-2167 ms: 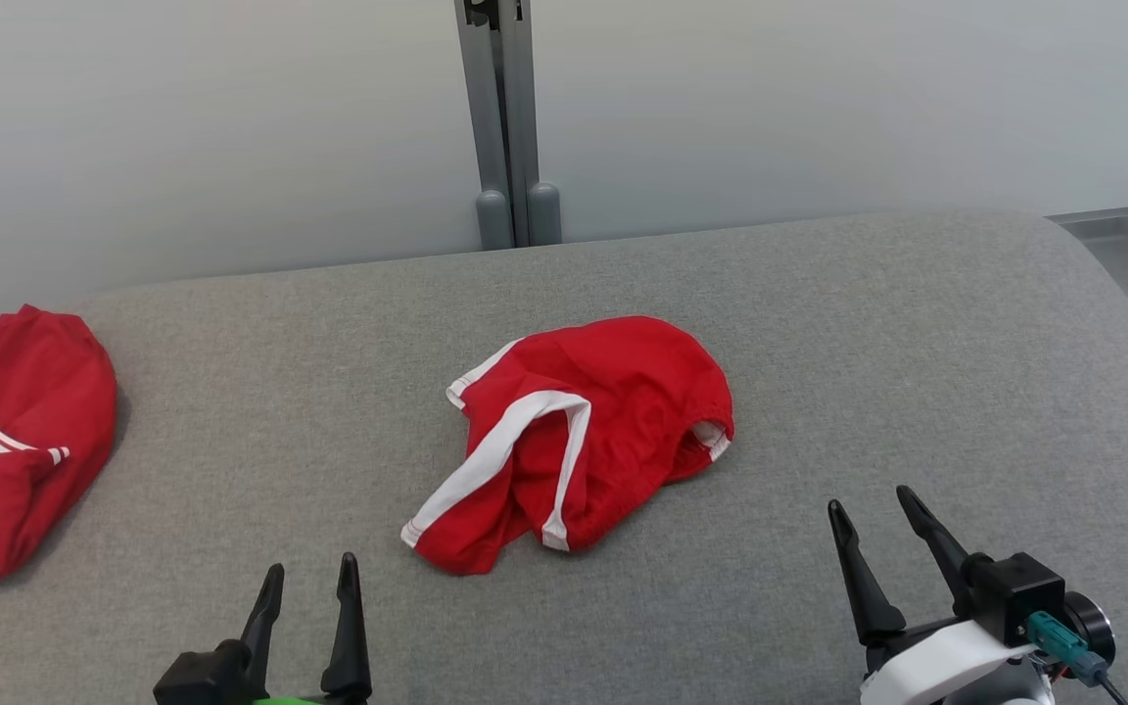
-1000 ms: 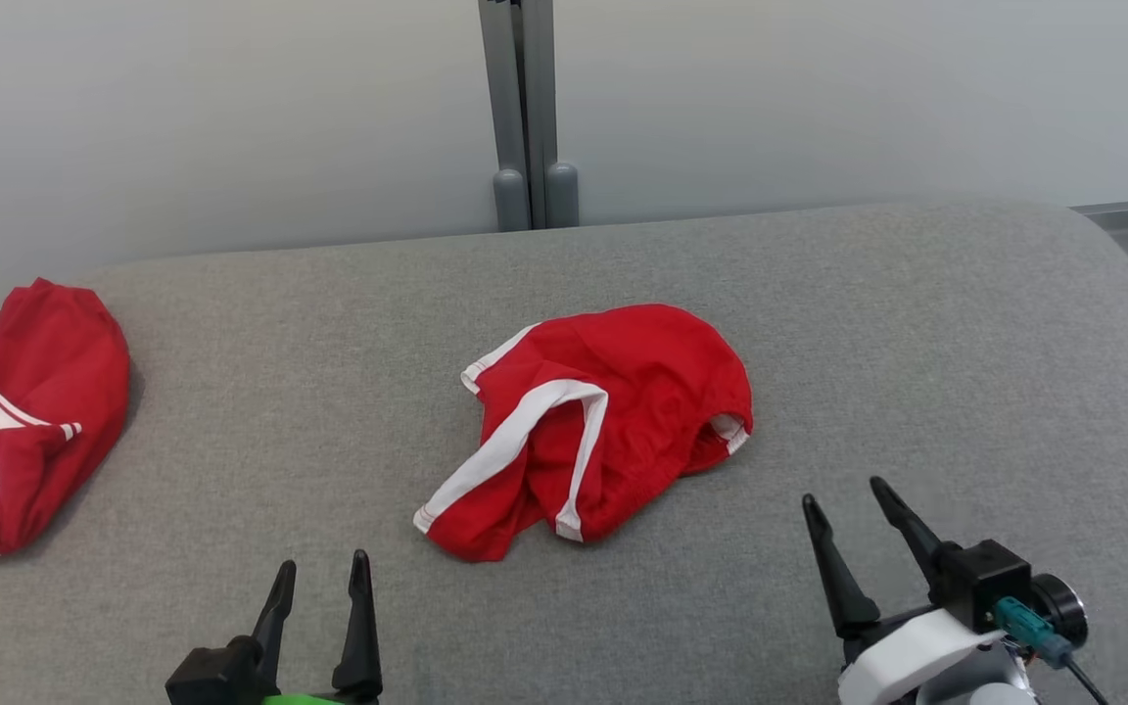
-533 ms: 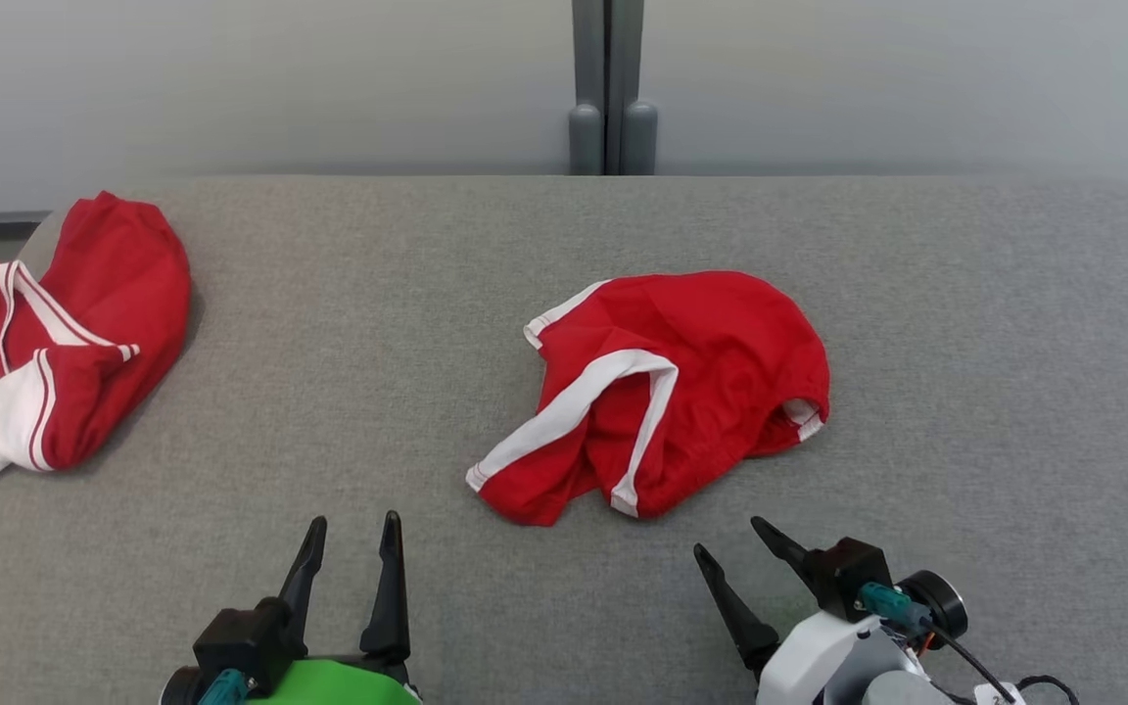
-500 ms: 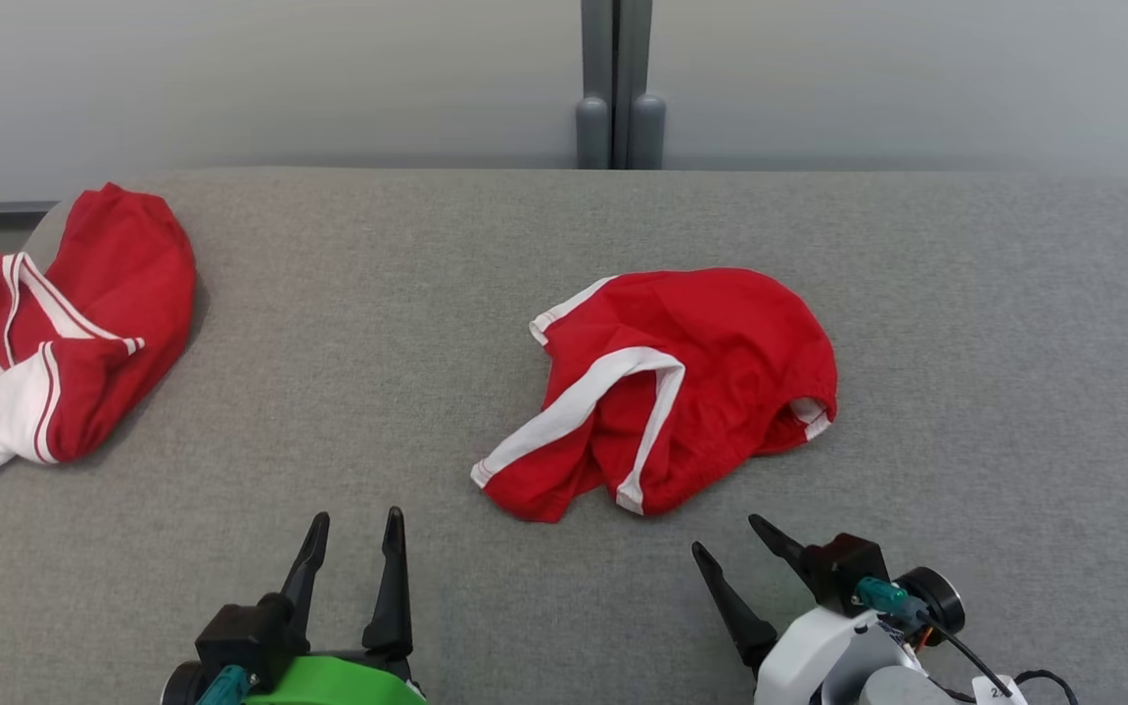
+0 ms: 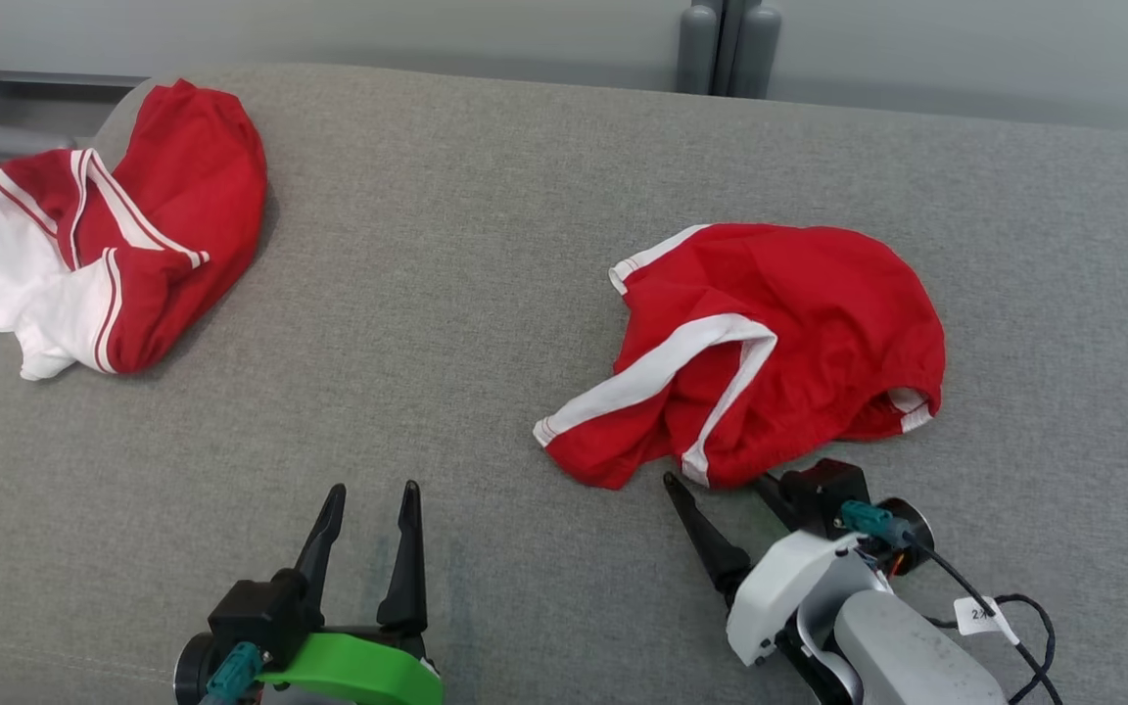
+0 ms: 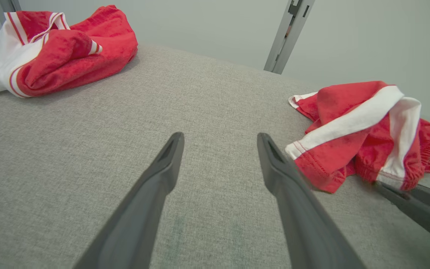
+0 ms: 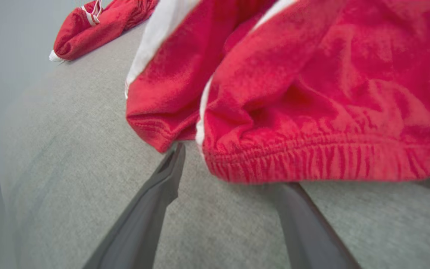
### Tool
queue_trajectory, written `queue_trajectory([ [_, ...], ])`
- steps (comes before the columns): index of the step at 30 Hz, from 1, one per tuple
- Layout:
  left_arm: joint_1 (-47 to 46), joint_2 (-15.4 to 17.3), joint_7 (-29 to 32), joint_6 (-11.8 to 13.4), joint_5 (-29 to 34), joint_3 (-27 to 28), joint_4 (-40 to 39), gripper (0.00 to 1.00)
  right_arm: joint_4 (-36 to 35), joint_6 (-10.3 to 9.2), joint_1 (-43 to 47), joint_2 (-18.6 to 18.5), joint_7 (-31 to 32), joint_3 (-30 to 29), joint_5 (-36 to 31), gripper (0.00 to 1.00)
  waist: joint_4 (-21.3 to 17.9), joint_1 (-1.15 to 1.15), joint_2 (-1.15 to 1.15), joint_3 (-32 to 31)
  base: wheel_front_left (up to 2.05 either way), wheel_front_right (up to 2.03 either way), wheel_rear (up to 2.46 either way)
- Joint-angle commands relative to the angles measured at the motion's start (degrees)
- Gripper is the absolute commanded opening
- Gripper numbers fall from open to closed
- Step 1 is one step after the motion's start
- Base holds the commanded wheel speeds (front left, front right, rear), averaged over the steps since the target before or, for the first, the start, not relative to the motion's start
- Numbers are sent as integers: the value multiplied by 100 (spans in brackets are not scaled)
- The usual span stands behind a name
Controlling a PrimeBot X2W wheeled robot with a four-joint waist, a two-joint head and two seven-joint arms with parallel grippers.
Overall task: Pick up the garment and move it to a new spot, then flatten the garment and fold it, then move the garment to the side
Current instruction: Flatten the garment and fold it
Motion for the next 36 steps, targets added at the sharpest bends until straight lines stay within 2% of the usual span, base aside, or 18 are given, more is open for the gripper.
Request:
queue_trajectory([
  [1, -67, 7, -4, 29, -4, 5, -6, 100, -138, -8, -63, -32, -4, -39, 57, 100, 81, 0, 0, 82, 0, 0, 0],
  [7, -19, 7, -3, 52, -18, 10, 12, 100, -753, -8, 162, -30, -4, -262, 129, 100, 39, 0, 0, 50, 0, 0, 0],
  [8, -11, 7, -3, 56, -20, 8, 19, 100, -800, -8, 177, -30, -4, -273, 120, 60, 30, 0, 0, 39, 0, 0, 0],
  [9, 2, 7, -4, 57, -21, 7, 28, 100, -840, -8, 180, -30, -4, -282, 93, 42, 17, 0, 0, 21, 0, 0, 0],
  [12, 31, 7, -3, 54, -7, 15, 46, 100, -931, -8, 172, -29, -4, -307, 35, 0, -19, 0, 0, -27, 0, 0, 0],
  [21, 209, 7, -3, 21, 22, 60, 104, 100, -1391, -8, 284, -30, -4, -746, -50, 0, -317, 0, 0, -379, 0, 0, 0],
  [28, 358, 8, -4, 5, -26, 30, 135, 100, -1054, -8, 496, -23, -4, -1489, -335, 0, -637, 0, 0, -673, 0, 0, 0],
  [36, 294, 8, -3, 10, -78, -66, 127, 100, -614, -8, 485, -29, 156, -2257, -878, 0, -896, 0, 0, -672, 0, 0, 0],
])
